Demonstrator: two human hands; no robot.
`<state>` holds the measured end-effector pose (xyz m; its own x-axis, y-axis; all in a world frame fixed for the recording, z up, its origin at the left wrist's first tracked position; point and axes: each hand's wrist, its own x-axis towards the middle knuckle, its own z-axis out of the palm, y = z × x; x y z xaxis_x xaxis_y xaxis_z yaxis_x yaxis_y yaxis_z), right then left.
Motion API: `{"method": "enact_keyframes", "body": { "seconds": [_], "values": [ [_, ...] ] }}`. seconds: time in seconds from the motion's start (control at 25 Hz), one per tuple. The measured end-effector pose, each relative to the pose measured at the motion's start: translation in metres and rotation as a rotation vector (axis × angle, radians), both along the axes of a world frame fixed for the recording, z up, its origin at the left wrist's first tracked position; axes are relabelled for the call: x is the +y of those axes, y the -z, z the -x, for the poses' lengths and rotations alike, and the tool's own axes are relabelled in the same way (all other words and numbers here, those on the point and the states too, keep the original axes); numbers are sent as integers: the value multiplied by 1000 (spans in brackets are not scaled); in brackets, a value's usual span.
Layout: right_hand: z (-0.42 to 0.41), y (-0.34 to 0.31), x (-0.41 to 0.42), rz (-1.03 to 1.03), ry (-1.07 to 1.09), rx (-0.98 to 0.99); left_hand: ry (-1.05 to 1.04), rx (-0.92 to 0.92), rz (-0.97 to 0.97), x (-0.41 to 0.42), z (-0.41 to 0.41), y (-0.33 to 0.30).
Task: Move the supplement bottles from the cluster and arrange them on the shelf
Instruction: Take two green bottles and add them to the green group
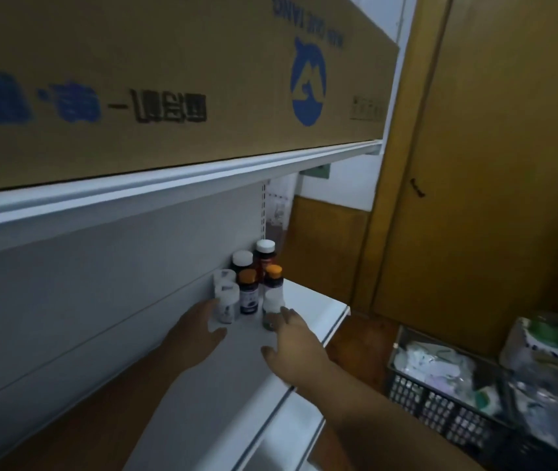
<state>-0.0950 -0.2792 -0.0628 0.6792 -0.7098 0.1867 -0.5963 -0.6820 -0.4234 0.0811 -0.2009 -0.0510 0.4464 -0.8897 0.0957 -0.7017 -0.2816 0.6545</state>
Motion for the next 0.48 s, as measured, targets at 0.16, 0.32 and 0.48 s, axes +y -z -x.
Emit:
{"method": "enact_keyframes", "body": {
  "seconds": [0.16,0.32,0.48],
  "values": [
    [-8,27,-59,-225,-31,-225,-265,275,95,-40,-9,17],
    [-22,50,-99,-426,-68,-331,-432,461,157,-79,-5,42],
    [-39,55,-127,-610,-113,-214,-463,493,224,-107,-5,60]
  ]
}}
